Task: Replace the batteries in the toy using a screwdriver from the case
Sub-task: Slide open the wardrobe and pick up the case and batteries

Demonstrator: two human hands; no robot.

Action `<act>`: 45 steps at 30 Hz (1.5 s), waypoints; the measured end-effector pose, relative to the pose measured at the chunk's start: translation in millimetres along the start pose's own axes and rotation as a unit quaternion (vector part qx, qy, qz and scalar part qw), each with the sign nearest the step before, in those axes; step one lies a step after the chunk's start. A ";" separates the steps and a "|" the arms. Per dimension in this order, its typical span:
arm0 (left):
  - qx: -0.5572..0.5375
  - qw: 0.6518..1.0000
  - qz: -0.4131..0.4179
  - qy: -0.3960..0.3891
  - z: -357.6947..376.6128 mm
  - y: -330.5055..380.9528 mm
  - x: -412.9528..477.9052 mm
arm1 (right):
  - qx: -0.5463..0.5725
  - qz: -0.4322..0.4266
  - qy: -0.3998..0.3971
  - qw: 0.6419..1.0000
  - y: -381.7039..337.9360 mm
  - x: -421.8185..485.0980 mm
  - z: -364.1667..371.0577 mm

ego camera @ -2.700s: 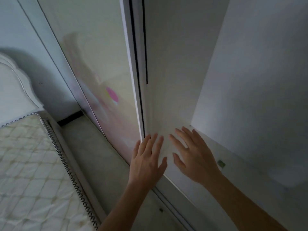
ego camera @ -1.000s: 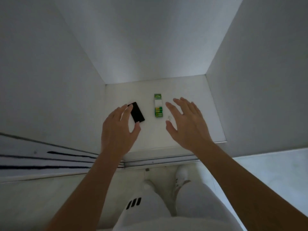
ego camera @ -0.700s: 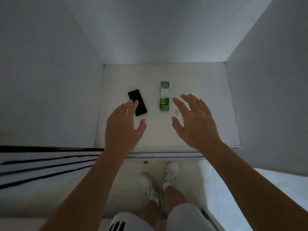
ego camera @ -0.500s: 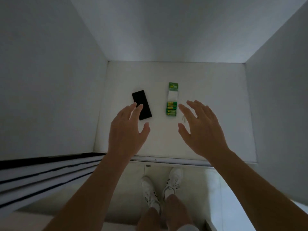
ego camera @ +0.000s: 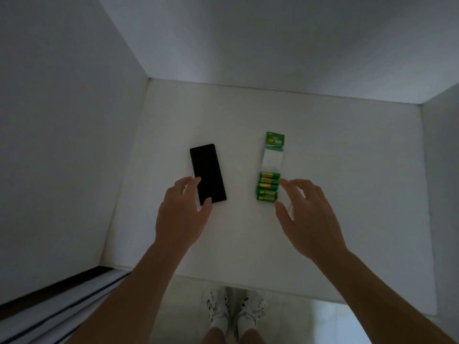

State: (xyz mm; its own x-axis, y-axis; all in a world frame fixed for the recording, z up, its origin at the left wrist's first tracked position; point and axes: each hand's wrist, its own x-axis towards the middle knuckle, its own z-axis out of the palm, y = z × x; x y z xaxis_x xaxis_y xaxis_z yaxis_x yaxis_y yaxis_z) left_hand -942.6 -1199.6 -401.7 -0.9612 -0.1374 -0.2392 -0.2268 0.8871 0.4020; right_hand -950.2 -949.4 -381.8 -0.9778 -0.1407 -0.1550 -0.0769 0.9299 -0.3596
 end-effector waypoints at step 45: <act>-0.340 0.930 -0.119 -0.076 62.3 40.0 60.4 | 0.294 0.238 0.062 0.924 -39.1 61.0 85.2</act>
State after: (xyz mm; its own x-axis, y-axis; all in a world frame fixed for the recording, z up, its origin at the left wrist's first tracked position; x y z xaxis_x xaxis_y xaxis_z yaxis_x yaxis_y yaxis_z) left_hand -1000.0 -1144.9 -455.1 -0.8494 -0.1847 -0.4943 -0.5269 0.3490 0.7750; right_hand -990.3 -1023.3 -455.6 -0.8908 0.3115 -0.3307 0.4515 0.5262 -0.7206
